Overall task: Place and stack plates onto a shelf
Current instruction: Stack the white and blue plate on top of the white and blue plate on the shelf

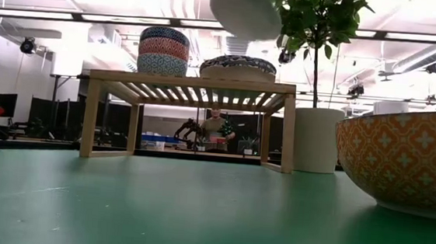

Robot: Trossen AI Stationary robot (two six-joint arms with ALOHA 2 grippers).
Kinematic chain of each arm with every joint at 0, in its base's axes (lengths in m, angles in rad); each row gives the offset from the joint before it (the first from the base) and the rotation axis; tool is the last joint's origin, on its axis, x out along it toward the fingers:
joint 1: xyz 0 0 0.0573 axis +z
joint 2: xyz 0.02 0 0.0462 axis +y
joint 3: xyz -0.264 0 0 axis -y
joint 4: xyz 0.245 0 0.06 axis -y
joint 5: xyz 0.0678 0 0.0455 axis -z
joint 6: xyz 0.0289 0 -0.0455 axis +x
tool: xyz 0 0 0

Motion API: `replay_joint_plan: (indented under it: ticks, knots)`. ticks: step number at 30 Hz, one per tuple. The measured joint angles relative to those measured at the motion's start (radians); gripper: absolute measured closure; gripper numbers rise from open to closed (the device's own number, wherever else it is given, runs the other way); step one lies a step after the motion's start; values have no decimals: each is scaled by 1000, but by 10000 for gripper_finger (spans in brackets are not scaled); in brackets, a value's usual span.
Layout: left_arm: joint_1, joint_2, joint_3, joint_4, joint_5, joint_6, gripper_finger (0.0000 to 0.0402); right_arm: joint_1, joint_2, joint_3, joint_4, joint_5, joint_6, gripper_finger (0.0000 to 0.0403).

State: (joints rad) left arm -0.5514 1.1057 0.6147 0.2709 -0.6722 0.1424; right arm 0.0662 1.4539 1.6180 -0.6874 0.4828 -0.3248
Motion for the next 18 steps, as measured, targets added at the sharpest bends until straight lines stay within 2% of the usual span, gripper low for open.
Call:
replay_joint_plan:
  ticks: [8,14,18]
  knots:
    - [0,0,0,-2,0,3,365,-169,75,-1,18,-2,-43,390]
    - [0,0,0,-3,0,3,365,-208,123,-1,16,-12,-65,389]
    - [0,0,0,-3,0,3,365,-217,145,-2,16,-11,-65,369]
